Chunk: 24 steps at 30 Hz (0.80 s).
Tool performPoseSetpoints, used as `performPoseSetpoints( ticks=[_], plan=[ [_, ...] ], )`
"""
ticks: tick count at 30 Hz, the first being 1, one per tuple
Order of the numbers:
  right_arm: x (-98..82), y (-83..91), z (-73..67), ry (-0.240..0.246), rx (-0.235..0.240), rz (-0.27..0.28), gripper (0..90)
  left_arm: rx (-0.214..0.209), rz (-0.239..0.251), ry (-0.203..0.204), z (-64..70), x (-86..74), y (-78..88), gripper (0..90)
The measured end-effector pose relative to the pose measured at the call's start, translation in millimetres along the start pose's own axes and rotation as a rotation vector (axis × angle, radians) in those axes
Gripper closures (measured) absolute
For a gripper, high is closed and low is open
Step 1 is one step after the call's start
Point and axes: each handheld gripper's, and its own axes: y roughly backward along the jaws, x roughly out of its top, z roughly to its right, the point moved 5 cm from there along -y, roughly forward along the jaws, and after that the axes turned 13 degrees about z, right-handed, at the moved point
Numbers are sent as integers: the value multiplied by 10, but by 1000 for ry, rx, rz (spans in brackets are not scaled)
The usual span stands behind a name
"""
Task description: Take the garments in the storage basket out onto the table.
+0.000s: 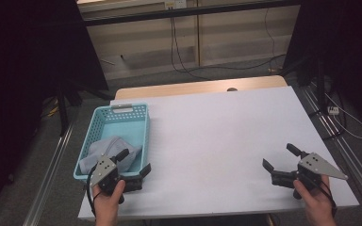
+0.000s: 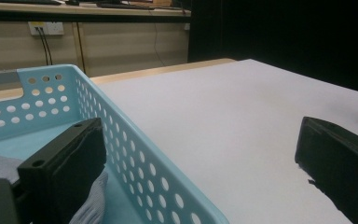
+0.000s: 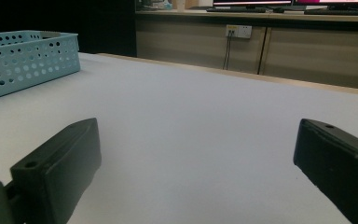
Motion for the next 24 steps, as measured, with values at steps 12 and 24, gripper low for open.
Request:
performPoseSetpoints(
  ticks=[12, 24],
  plan=[
    [1, 3, 25, -6, 0, 0, 3, -9, 8, -3, -19, 76, -13, 21],
    [19, -15, 22, -7, 6, 3, 3, -21, 29, -8, -1, 279, -6, 21]
  ],
)
